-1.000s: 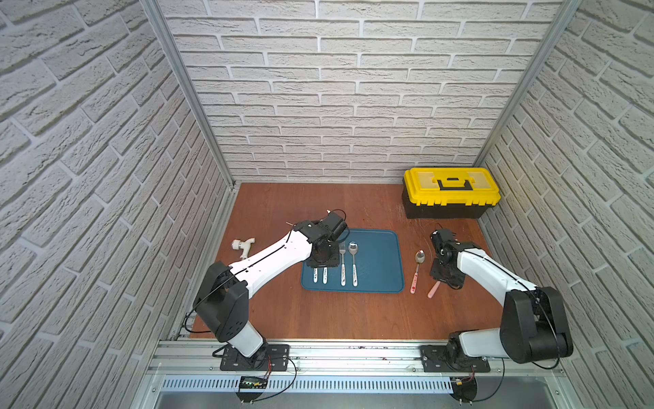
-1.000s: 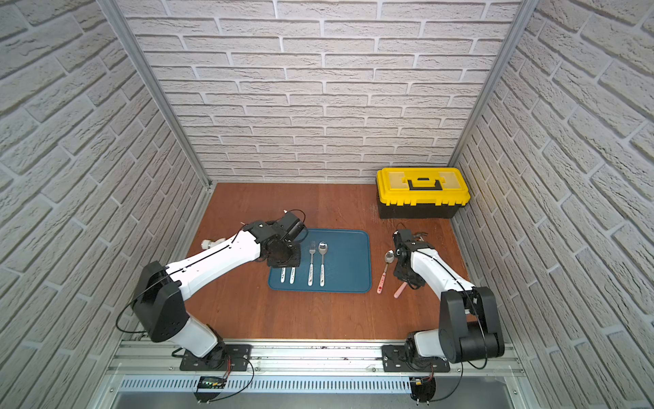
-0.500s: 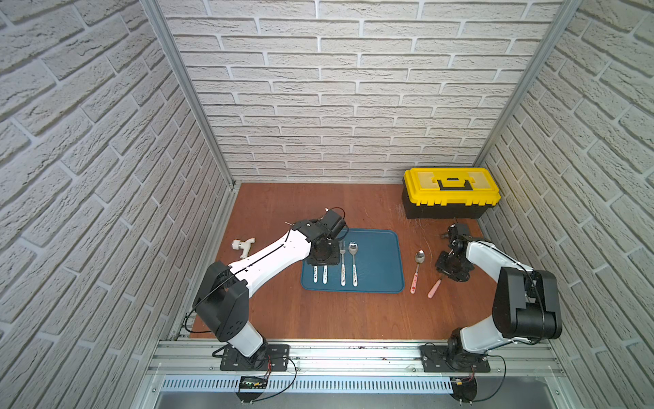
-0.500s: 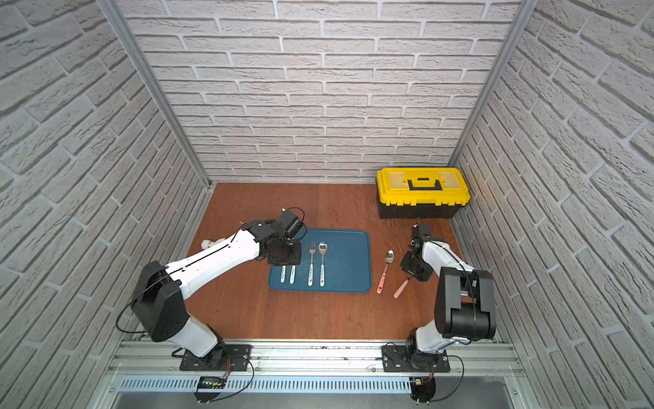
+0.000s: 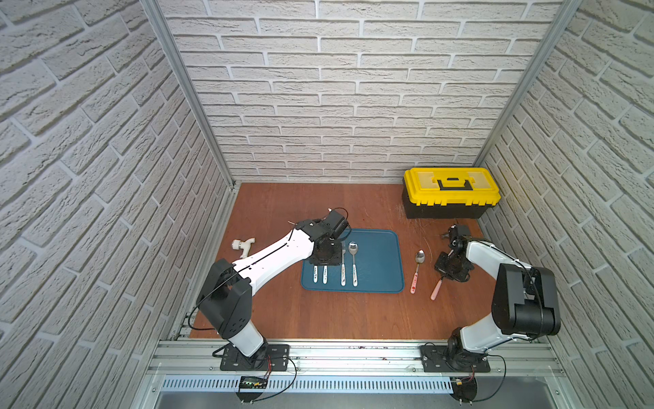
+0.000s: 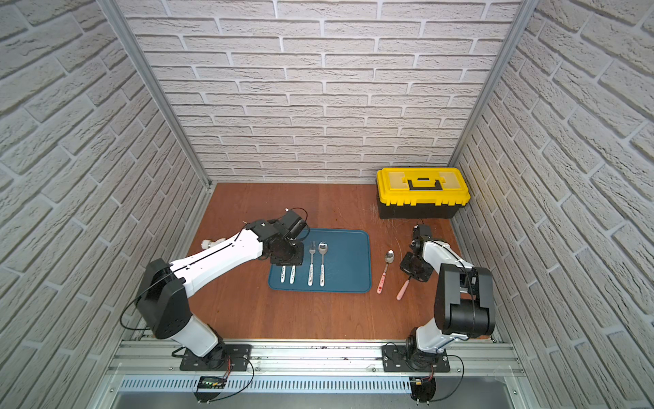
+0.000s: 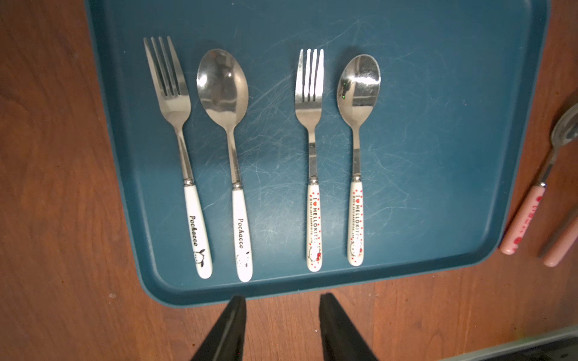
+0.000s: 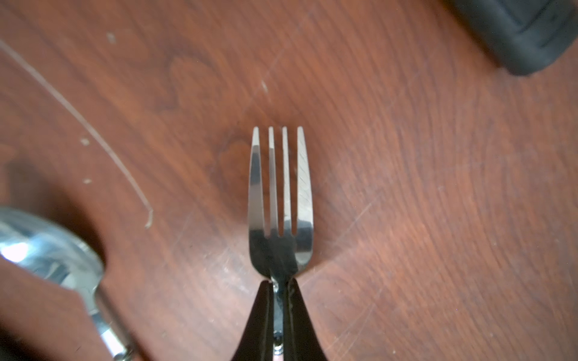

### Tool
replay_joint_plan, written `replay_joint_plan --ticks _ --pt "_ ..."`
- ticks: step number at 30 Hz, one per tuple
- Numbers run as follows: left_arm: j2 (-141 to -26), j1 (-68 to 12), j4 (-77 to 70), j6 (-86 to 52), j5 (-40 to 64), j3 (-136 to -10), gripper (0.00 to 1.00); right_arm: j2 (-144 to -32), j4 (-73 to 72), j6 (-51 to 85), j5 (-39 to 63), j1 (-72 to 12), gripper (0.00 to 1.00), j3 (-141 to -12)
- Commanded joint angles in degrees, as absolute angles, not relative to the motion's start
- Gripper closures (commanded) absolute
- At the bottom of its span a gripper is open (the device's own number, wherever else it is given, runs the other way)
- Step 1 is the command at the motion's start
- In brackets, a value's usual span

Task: Set the spoon and fork side by side
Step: Adjust the fork.

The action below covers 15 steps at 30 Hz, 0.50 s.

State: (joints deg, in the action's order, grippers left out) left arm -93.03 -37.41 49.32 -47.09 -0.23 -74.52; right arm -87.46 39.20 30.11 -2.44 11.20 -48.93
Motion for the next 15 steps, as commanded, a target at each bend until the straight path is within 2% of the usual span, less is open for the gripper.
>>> replay_joint_plan --ticks 1,6,8,10,13,15 --pt "-95.32 -40.09 48.5 -45.93 0.18 -78.04 0.56 -82.69 38.52 29.53 0.94 11.38 0.98 -47.96" --pt "-98.91 -45.49 40.61 -43.26 4.35 -80.02 0.57 -78.98 37.96 29.95 4.93 11.41 0.98 -46.03" --pt "-99.23 -47.06 31.53 -42.46 8.26 -77.63 0.62 -77.24 37.96 30.51 8.04 11.35 0.98 -45.38" --pt "-98.69 -47.2 20.75 -43.66 14.26 -73.79 0.63 -74.64 38.23 31.32 12.41 11.39 0.98 -45.13" --pt "-98.97 -45.9 3.48 -49.63 24.62 -67.84 0.55 -69.43 39.6 32.79 19.57 11.38 0.98 -45.52" --pt "-100.41 -44.97 -5.98 -53.96 30.75 -65.14 0.53 -65.9 40.04 34.14 24.26 11.35 0.98 -45.6"
